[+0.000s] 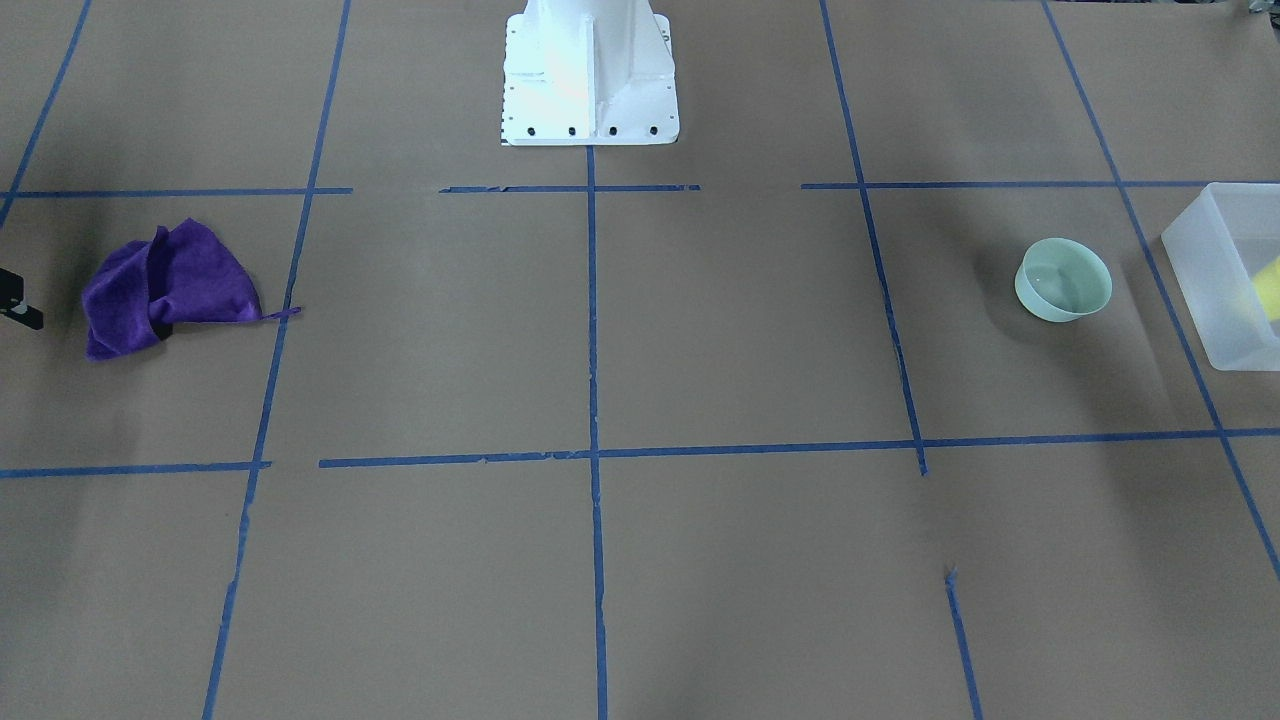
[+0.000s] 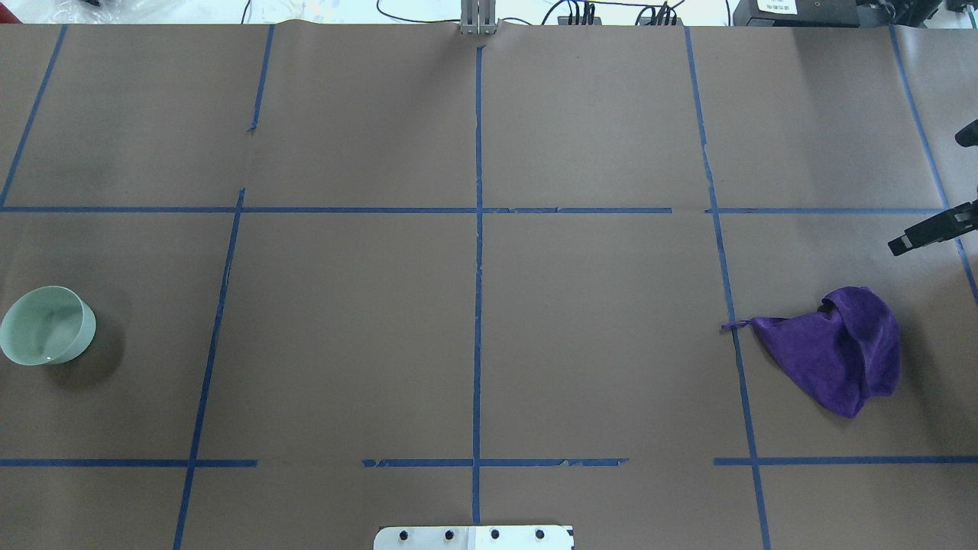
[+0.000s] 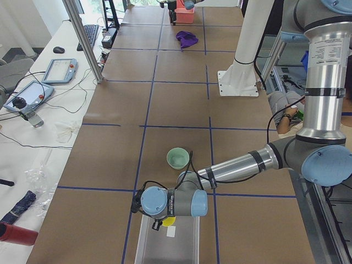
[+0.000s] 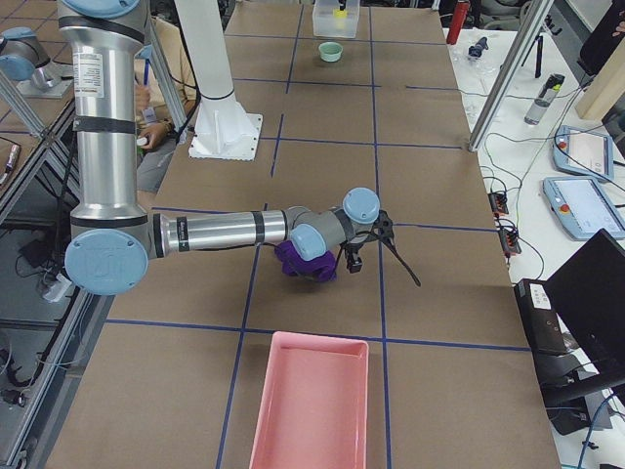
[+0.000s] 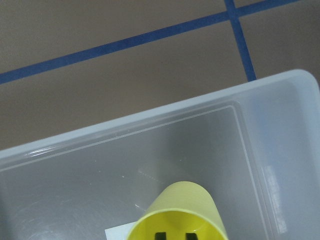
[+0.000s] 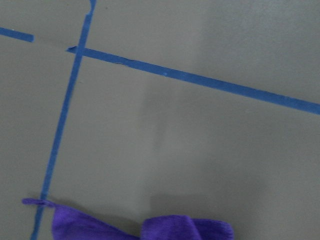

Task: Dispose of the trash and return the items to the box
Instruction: 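Lower the right gripper onto the purple cloth and pinch it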

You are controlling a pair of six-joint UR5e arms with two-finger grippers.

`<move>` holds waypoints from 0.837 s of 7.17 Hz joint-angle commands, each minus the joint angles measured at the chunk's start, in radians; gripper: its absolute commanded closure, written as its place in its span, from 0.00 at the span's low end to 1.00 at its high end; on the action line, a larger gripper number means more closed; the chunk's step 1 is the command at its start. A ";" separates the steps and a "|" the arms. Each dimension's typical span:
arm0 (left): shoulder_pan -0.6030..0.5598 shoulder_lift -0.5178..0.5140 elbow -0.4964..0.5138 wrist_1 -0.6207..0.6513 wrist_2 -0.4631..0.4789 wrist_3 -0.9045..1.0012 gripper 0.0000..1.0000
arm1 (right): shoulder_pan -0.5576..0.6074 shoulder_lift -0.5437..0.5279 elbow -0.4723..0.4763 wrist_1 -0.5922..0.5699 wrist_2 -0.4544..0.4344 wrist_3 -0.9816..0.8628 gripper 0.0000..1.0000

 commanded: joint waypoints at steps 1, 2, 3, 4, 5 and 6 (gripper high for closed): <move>-0.001 -0.003 -0.167 0.143 -0.002 -0.047 0.45 | -0.113 -0.030 0.123 0.001 -0.014 0.291 0.00; -0.001 -0.006 -0.341 0.255 -0.011 -0.197 0.43 | -0.164 -0.097 0.132 0.028 -0.077 0.297 0.00; -0.001 -0.005 -0.423 0.262 -0.005 -0.334 0.43 | -0.190 -0.166 0.133 0.073 -0.109 0.297 0.00; 0.002 -0.011 -0.441 0.257 -0.009 -0.392 0.42 | -0.201 -0.209 0.133 0.106 -0.114 0.298 0.01; 0.002 -0.021 -0.464 0.260 -0.014 -0.403 0.41 | -0.233 -0.222 0.130 0.107 -0.193 0.301 0.02; 0.007 -0.021 -0.487 0.260 -0.012 -0.436 0.41 | -0.238 -0.217 0.120 0.102 -0.217 0.303 0.08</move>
